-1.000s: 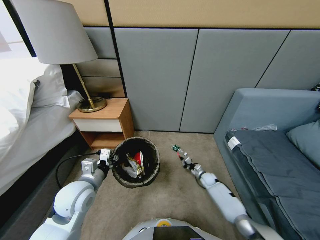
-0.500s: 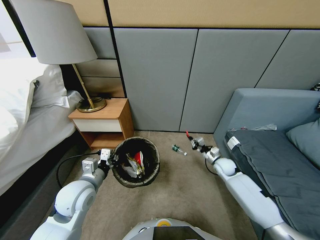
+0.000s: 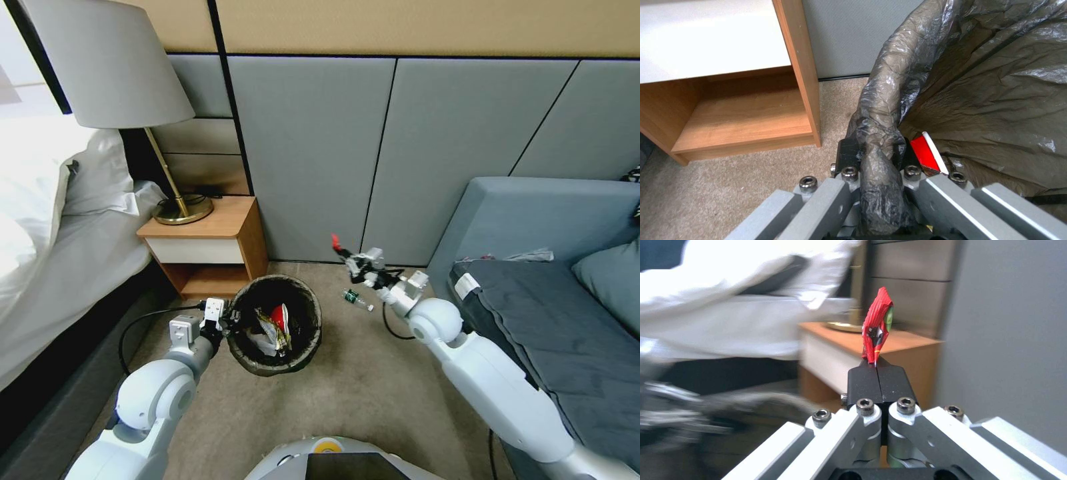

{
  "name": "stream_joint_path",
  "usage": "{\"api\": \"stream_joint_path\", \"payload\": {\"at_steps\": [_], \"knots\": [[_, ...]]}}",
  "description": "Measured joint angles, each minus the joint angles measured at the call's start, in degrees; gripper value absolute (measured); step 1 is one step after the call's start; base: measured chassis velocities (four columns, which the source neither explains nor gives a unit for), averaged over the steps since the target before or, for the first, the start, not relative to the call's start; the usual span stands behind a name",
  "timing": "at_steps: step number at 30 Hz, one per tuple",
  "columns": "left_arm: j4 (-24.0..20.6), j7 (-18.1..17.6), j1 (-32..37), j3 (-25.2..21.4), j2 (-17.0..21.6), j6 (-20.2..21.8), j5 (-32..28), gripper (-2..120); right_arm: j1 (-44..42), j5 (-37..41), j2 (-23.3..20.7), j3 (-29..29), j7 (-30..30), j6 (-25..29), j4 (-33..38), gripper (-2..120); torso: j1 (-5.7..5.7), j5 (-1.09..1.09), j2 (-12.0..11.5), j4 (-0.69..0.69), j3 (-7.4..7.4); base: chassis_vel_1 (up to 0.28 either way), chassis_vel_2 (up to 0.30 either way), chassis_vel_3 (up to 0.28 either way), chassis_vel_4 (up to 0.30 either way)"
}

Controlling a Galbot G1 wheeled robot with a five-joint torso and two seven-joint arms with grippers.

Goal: Pick up the trash bin, then pick up the garbage from the floor and place it into the trash bin.

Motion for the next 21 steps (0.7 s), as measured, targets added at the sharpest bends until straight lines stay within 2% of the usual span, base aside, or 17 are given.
{"api": "stream_joint_path", "payload": {"at_steps": [10, 18, 21], "knots": [[0.37, -0.05, -0.65, 0.31, 0.0, 0.0, -0.09, 1, 2.01, 2.69, 0.75, -6.56, 5.4, -6.03, 3.02, 0, 0.0, 0.0, 0.0, -0.01, 0.0, 0.0, 0.0, 0.0, 0.0], [0.44, -0.05, -0.89, 0.46, 0.01, 0.0, -0.17, 1, 0.83, 2.61, 0.45, -8.64, 5.86, -7.48, 3.91, 0, -0.01, 0.01, 0.0, -0.01, 0.0, 0.0, 0.0, 0.0, 0.0], [0.45, -0.05, -0.88, 0.45, -0.02, 0.0, -0.18, 1, -0.04, 1.72, 0.08, -8.63, 4.31, -8.01, 4.0, 0, -0.01, 0.01, 0.0, -0.01, 0.0, 0.0, 0.0, 0.0, 0.0]]}}
